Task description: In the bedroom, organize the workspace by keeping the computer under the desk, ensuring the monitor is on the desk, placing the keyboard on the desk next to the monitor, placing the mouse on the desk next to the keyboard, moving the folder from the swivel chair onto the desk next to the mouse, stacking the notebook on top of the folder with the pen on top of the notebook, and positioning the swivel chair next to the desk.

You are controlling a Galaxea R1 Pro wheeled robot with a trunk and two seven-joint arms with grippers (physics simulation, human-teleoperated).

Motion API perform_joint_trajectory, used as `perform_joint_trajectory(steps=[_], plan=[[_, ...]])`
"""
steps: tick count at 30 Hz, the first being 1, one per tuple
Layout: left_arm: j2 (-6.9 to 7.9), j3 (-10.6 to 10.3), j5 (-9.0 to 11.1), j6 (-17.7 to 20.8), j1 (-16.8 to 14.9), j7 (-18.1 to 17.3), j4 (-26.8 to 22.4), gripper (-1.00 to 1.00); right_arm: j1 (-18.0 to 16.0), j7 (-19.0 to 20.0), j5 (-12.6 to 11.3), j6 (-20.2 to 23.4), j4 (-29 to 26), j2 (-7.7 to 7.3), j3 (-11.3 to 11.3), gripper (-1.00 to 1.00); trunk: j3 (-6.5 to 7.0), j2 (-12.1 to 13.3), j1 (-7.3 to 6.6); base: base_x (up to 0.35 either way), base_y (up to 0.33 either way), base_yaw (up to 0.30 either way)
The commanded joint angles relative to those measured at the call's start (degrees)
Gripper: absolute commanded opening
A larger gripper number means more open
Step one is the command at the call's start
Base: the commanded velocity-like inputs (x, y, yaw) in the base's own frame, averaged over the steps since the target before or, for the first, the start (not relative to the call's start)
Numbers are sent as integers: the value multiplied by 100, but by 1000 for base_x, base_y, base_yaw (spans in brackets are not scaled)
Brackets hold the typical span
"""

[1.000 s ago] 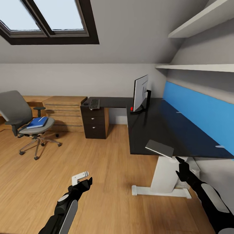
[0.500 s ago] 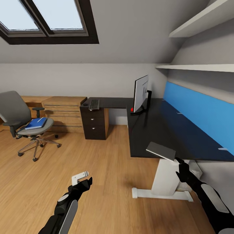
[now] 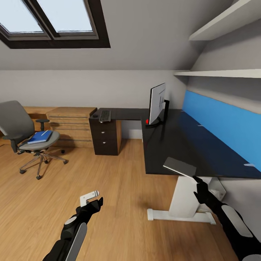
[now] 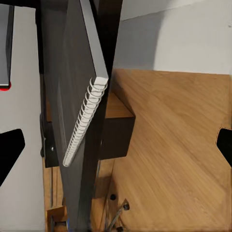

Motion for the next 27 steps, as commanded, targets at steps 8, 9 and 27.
perform_joint_trajectory(steps=[8, 9, 27], plan=[[3, -11, 61, 19, -3, 50, -6, 100, -1, -36, -51, 25, -8, 1, 33, 100, -78, -163, 87, 0, 0, 0], [3, -11, 61, 19, -3, 53, -6, 100, -1, -36, -50, 26, -8, 1, 34, 100, -96, -204, 109, 0, 0, 0], [11, -4, 61, 12, -3, 38, 14, 100, 0, -28, -48, 22, -8, -3, 40, 100, -96, -204, 109, 51, 0, 0]])
